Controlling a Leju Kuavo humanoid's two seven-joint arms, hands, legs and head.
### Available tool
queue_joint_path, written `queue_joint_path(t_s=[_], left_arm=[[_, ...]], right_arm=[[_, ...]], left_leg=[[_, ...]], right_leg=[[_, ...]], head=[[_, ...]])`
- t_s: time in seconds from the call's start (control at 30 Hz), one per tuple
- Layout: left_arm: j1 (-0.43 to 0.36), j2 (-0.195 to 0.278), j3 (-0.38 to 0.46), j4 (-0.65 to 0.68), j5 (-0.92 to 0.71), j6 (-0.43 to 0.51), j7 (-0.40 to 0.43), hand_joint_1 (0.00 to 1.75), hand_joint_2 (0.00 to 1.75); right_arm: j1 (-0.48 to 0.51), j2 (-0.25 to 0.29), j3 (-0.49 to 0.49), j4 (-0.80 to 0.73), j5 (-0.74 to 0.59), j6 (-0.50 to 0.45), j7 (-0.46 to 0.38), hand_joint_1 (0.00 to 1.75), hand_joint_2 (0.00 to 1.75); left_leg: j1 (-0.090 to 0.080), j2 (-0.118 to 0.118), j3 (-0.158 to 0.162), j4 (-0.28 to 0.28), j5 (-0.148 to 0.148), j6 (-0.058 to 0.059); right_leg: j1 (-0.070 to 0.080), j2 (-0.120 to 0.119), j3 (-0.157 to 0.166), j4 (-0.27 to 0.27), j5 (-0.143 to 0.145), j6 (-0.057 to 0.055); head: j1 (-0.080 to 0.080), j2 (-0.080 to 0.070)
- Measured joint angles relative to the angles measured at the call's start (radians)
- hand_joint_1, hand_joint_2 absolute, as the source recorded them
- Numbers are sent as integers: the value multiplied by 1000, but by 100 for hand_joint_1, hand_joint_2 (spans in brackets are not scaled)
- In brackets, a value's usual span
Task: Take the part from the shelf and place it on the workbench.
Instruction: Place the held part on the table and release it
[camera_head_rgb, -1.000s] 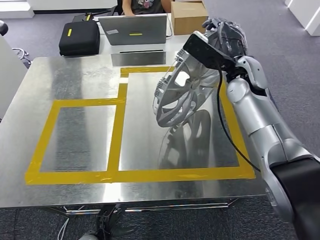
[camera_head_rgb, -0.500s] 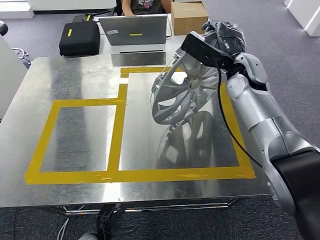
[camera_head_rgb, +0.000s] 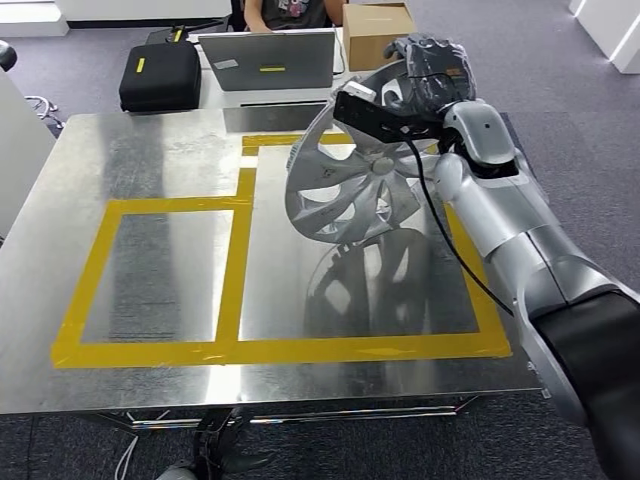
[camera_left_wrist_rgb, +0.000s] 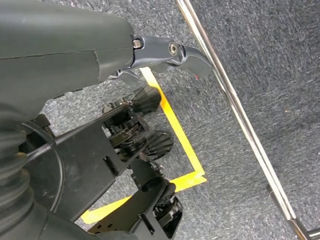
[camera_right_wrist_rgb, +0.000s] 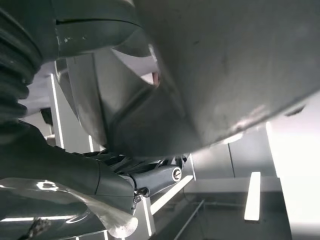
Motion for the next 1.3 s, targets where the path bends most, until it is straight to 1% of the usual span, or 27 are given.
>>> queue_joint_path(t_s=[0.17, 0.43, 0.6, 0.83, 0.93, 1.07, 1.13, 1.2, 1.3], left_arm=[[0, 0, -3, 0, 0, 0, 0, 0, 175], [-1, -1, -11, 0, -8, 0, 0, 0, 175], [-1, -2, -15, 0, -12, 0, 3, 0, 175], [-1, -6, -16, 0, -12, 0, 6, 0, 175], [-1, -6, -16, 0, -13, 0, 6, 0, 175], [-1, -7, -16, 0, -13, 0, 6, 0, 175], [-1, -7, -16, 0, -12, 1, 6, 0, 175], [0, -8, -16, 0, -6, 5, 6, 0, 175], [4, -8, -15, 0, 17, 18, -3, 0, 175]], right_arm=[[-9, -6, 6, -12, 16, -17, -1, 79, 175], [-10, -20, -8, -90, 44, -110, -15, 79, 175], [1, -27, -46, -139, 40, -157, -17, 79, 175], [16, -31, -86, -178, 26, -171, -27, 79, 175], [33, -32, -105, -202, 3, -205, -43, 79, 175], [92, -36, -156, -288, -89, -282, -93, 79, 175], [126, -37, -189, -342, -147, -298, -120, 79, 175], [174, -37, -221, -413, -237, -299, -158, 79, 175], [285, -36, -263, -570, -422, -271, -218, 79, 175]], left_leg=[[0, 0, -1, 1, 0, 0], [0, 1, -1, 1, 0, 0], [0, 1, -1, 1, 0, 0], [0, 1, -1, 1, 0, 0], [0, 1, -1, 1, 0, 0], [0, 0, -1, 1, 0, 0], [0, 0, -1, 1, -1, 1], [0, 0, -1, 1, -1, 1], [0, 0, -1, 1, -1, 0]], right_leg=[[0, 1, 0, 0, 0, 1], [0, 1, -1, 0, 0, 1], [-1, 1, -1, 0, 0, 1], [-1, 1, -1, 0, 0, 1], [-1, 1, -1, 0, 0, 1], [0, 1, -1, 0, 0, 1], [0, 1, -1, 0, 0, 1], [0, 1, 0, -1, 0, 1], [0, 0, 0, -1, 0, 1]], head=[[0, 0], [0, 0], [0, 0], [0, 0], [0, 0], [0, 0], [0, 0], [0, 0], [0, 0]])
